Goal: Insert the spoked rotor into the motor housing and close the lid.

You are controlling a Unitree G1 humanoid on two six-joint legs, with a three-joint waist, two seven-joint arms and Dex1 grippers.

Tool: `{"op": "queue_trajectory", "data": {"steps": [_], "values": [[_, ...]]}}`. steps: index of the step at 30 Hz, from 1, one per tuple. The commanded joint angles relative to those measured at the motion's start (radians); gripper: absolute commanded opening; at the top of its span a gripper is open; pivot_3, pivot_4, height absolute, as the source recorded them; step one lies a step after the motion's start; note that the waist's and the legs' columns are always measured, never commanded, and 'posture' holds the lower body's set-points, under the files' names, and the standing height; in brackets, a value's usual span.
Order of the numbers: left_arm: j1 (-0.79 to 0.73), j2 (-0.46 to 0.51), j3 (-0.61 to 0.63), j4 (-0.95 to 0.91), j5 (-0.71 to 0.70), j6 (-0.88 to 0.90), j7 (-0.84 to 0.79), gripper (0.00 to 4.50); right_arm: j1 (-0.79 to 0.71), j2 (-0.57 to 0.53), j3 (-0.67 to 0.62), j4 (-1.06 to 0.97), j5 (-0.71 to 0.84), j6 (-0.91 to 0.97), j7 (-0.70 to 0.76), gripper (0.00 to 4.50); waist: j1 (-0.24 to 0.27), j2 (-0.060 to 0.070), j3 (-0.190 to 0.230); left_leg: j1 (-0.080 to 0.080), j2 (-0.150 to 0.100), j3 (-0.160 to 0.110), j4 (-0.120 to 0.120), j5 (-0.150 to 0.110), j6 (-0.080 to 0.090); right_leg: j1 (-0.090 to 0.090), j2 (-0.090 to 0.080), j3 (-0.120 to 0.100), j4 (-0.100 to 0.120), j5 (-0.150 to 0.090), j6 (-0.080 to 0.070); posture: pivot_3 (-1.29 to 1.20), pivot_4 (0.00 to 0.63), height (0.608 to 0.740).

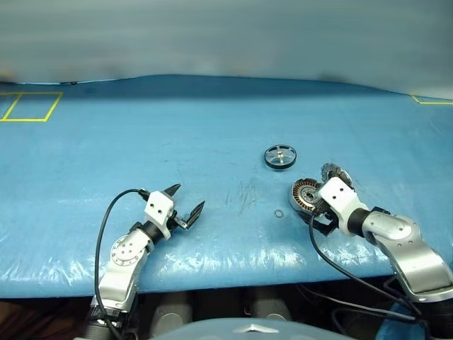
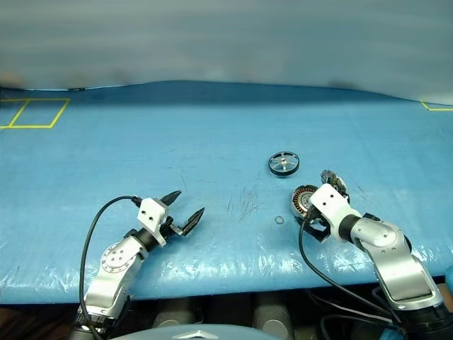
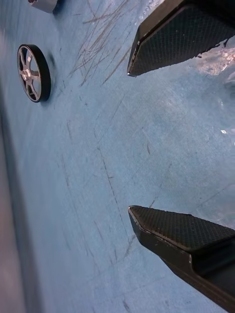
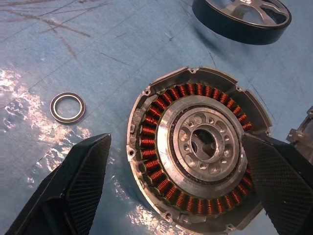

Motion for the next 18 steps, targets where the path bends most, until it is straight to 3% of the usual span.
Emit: {"op": "queue_trajectory", "data": {"steps": [1,18], "values": [[-0.005,-0.002,0.002,-0.010,0.005,-0.013,0.008,4.50,0.019,-0.007,-0.006,-0.064,0.003,0.021,0.009,4.48,0.000,0.000,0.000,0.000,0.000,0.000,0.000,0.000,0.000,0.000,0.000,0.000,0.000,0.000,0.000,0.00,0.150,0.740],[-0.006,-0.002,-0.002,-0.003,0.012,-0.010,0.011,4.50,-0.030,-0.010,0.061,0.033,-0.051,0.040,0.022,4.48,-0.001,0.000,0.000,0.000,0.000,0.000,0.001,0.000,0.000,0.001,0.000,0.000,0.000,0.000,0.000,0.00,0.150,0.740]]}}
